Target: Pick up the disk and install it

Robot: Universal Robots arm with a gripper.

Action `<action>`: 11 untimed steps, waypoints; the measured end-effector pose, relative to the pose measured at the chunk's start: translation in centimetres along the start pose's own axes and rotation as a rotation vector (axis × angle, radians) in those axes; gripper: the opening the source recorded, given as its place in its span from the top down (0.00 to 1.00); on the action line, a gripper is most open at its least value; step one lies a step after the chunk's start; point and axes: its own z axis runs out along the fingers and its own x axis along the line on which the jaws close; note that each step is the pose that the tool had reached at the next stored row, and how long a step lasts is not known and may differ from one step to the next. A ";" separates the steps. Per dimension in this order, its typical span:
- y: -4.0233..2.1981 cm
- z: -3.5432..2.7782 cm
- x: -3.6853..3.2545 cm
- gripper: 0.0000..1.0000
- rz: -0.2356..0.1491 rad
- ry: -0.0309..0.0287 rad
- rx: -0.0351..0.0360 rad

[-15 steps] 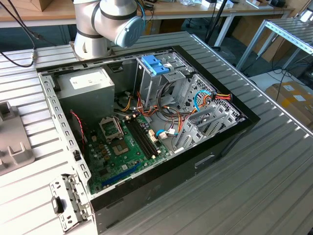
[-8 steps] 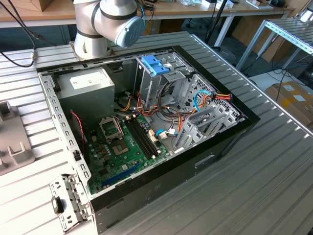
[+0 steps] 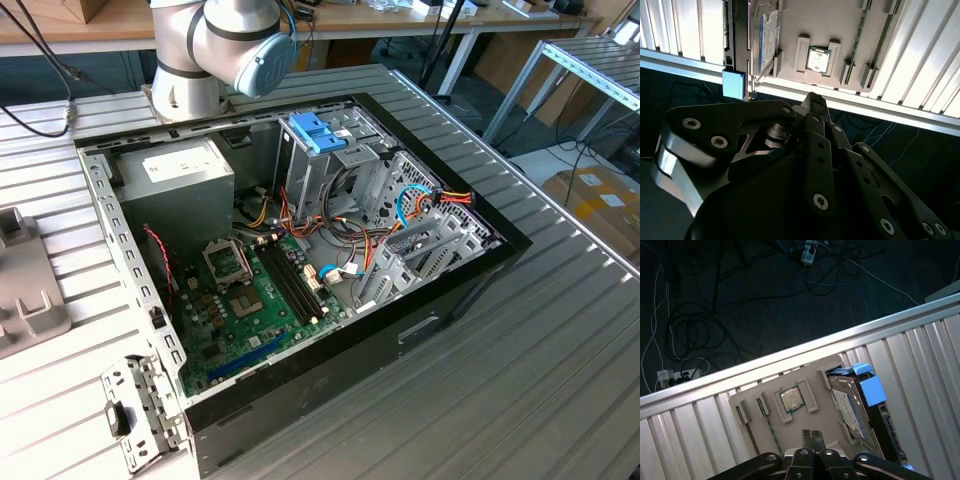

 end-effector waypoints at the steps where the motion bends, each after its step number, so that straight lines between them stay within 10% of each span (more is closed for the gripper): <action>1: 0.00 0.00 0.00 0.89 -0.006 0.0002 -0.0002; 11: 0.00 0.00 0.00 0.89 -0.088 0.0039 -0.0022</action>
